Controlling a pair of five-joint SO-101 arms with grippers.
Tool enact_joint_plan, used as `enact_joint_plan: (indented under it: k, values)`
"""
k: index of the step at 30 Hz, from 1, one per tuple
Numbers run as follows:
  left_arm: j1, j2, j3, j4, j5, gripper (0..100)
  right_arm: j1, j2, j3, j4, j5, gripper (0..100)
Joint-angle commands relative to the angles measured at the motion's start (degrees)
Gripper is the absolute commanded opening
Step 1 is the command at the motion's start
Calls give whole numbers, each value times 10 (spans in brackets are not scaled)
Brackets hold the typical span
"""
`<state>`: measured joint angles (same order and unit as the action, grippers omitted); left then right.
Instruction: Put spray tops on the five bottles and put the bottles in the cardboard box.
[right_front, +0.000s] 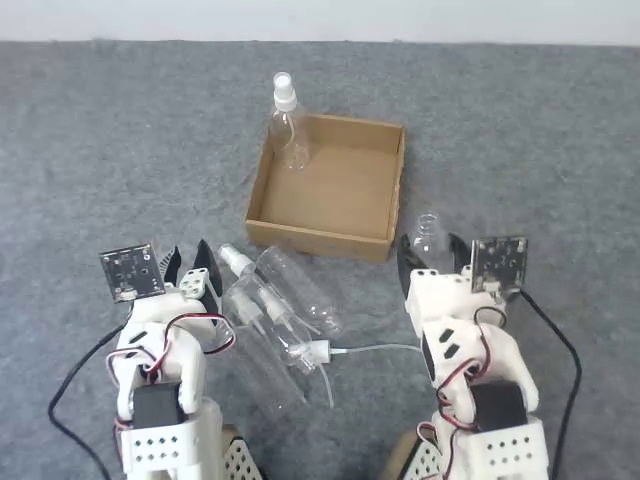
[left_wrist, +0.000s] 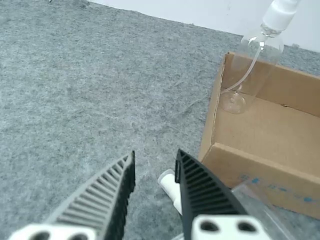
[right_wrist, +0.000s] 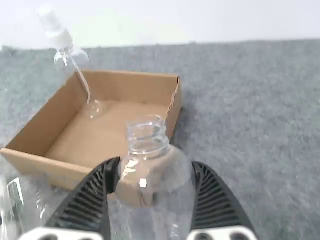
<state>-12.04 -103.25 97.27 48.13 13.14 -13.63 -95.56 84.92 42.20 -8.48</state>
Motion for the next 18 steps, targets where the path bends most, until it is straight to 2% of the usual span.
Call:
enact_joint_plan:
  k: [1, 5, 12, 18]
  values:
    - [-2, -11, -11, -16, 11, 126, 0, -86, 23, -15, -6, 6]
    - [-3, -11, -21, -13, 59, 126, 2, -80, 41, -36, -6, 6]
    - [-3, -11, -40, 22, 61, 127, 2, -85, 102, -102, -4, 6]
    - [-3, -9, -63, 43, 59, 130, 2, -85, 113, -110, -2, 6]
